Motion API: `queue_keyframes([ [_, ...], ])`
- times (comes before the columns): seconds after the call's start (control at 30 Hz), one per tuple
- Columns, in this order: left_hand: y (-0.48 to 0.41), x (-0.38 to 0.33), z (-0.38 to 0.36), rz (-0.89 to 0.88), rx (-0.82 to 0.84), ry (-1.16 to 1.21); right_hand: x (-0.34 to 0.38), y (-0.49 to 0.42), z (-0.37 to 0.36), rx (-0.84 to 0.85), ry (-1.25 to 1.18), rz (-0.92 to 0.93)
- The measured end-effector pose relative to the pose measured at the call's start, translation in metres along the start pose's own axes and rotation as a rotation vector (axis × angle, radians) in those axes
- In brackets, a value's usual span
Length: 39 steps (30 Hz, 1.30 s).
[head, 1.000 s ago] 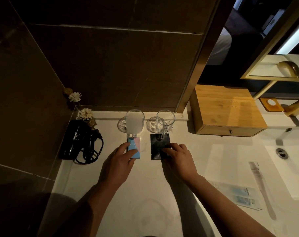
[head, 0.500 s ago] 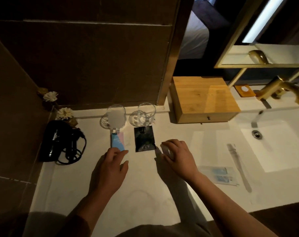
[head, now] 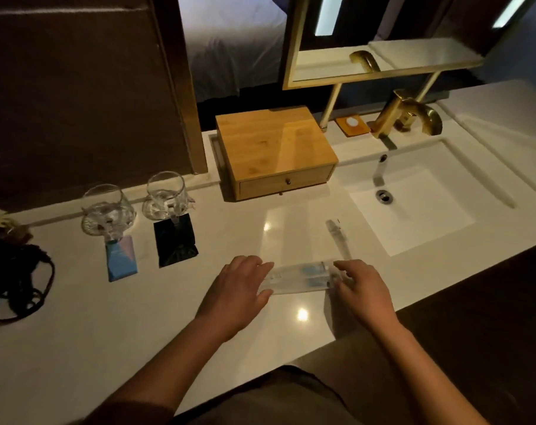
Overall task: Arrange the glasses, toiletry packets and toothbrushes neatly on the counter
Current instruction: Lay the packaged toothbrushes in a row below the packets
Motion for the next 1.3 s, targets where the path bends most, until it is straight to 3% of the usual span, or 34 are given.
queue_keyframes([
  [0.3, -0.037, -0.024, -0.033, 0.054, 0.14, -0.223, -0.013, 0.006, -0.005, 0.01, -0.013, 0.021],
  [0.7, -0.019, -0.024, -0.022, 0.24, 0.049, 0.001, -0.017, -0.001, -0.007, 0.074, -0.196, -0.142],
  [0.9, 0.004, -0.009, -0.009, 0.616, -0.054, 0.358, -0.009, -0.003, 0.0, 0.026, -0.618, -0.298],
  [1.13, 0.019, 0.006, 0.013, 0.784, -0.093, 0.605, 0.032, -0.027, 0.019, 0.022, -0.846, -0.306],
  [1.3, 0.031, 0.02, 0.03, 0.869, -0.208, 0.619, 0.059, -0.035, 0.012, 0.039, -0.964, -0.39],
])
Point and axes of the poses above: each hand's wrist, its own y-axis away from the middle knuckle, its own z-axis out of the back of the hand, x = y × z, the point moved 8 cm from there along -y, towards the middle knuckle, and after that the axes turned 15 degrees about -x, right-handed, at the moved point
